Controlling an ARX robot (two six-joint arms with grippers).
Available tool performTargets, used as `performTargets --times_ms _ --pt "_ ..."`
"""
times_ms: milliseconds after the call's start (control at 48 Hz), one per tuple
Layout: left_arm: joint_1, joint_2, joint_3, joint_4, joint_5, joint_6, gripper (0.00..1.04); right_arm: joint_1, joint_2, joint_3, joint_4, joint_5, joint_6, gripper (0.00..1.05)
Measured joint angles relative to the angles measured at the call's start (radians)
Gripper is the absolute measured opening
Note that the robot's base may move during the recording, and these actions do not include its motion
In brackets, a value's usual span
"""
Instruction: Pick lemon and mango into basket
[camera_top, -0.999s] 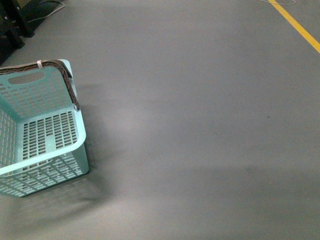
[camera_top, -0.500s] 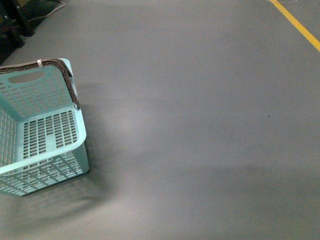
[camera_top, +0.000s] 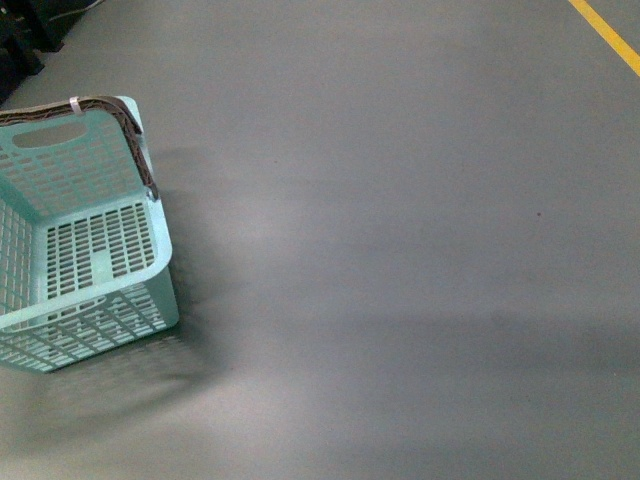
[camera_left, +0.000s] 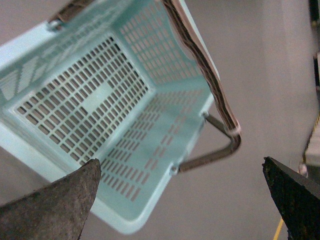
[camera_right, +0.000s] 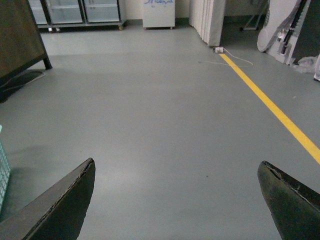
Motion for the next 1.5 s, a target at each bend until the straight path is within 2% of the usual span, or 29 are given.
performTargets --times_ms 208,396,750,1187,1208,1499 --pt "0.119 0.200 0.121 0.069 -0.021 -0.095 0.98 0.000 0.000 0.000 0.000 0.000 0.000 0.96" --pt "0.135 0.264 0.211 0.059 -0.040 -0.103 0.98 0.000 0.000 0.000 0.000 0.000 0.000 0.96" --pt "0.093 0.439 0.527 -0.078 -0.060 -0.095 0.98 0.000 0.000 0.000 0.000 0.000 0.000 0.96" --pt "-0.039 0.722 0.825 -0.194 -0.072 -0.103 0.98 0.000 0.000 0.000 0.000 0.000 0.000 0.96" --pt "-0.042 0.727 0.829 -0.199 -0.076 -0.104 0.97 0.000 0.000 0.000 0.000 0.000 0.000 0.96" --pt "-0.056 0.709 0.802 -0.172 -0.103 -0.133 0.46 0.000 0.000 0.000 0.000 0.000 0.000 0.96"
